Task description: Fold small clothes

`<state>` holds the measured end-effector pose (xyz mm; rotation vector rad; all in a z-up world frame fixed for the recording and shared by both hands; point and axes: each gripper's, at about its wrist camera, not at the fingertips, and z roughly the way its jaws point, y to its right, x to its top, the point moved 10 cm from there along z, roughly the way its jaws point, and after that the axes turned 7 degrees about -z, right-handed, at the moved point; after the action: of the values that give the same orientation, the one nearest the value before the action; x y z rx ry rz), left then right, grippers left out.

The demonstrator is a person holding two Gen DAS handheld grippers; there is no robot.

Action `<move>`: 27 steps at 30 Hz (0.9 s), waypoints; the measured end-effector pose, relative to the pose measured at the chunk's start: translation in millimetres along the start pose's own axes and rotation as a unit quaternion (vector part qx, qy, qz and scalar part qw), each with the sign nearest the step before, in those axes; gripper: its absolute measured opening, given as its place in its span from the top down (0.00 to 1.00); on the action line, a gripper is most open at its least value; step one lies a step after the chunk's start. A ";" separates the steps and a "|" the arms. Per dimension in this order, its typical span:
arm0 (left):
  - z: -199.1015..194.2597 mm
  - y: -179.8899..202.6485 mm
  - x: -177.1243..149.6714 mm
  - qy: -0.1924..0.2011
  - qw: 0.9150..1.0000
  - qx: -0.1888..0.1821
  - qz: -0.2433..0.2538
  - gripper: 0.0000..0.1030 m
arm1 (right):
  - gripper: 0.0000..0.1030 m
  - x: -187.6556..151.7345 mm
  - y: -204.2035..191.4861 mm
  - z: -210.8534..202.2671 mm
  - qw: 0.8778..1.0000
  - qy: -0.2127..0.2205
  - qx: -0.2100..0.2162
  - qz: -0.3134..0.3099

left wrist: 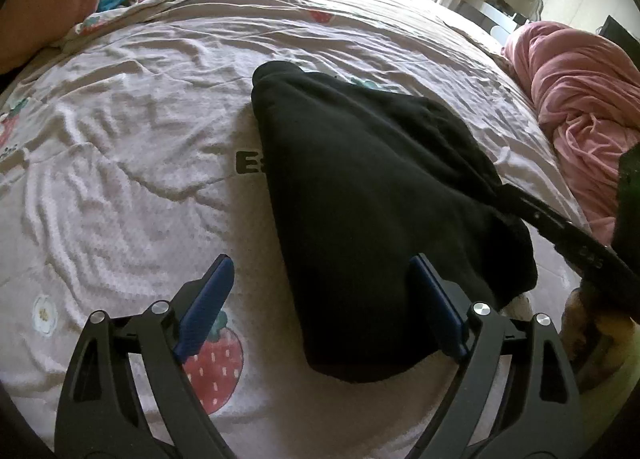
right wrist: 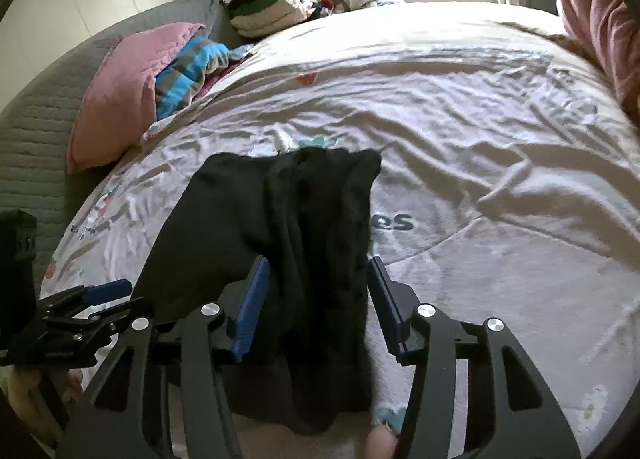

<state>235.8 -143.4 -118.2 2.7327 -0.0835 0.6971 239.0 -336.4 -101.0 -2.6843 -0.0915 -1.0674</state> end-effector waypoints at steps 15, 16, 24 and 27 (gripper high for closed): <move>-22.4 0.0 -2.1 0.018 1.000 0.004 0.001 0.12 | 0.06 3.9 -7.0 -49.3 0.998 0.054 -0.029 -0.024; -26.0 -0.5 -1.5 0.022 1.000 0.004 0.001 0.10 | 0.06 4.4 -8.6 -52.8 0.997 0.059 -0.032 -0.025; -55.5 -2.4 -6.1 0.052 0.999 0.007 0.004 0.09 | 0.04 0.5 -37.1 -85.3 0.994 0.093 -0.035 -0.049; -69.6 -3.7 -11.1 0.071 0.997 0.006 0.005 0.09 | 0.04 -5.8 -49.6 -95.4 0.992 0.104 -0.035 -0.056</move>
<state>194.7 -117.9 -66.8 2.6858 -0.0603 0.8955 163.7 -312.5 -27.8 -2.6362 -0.1696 -1.4028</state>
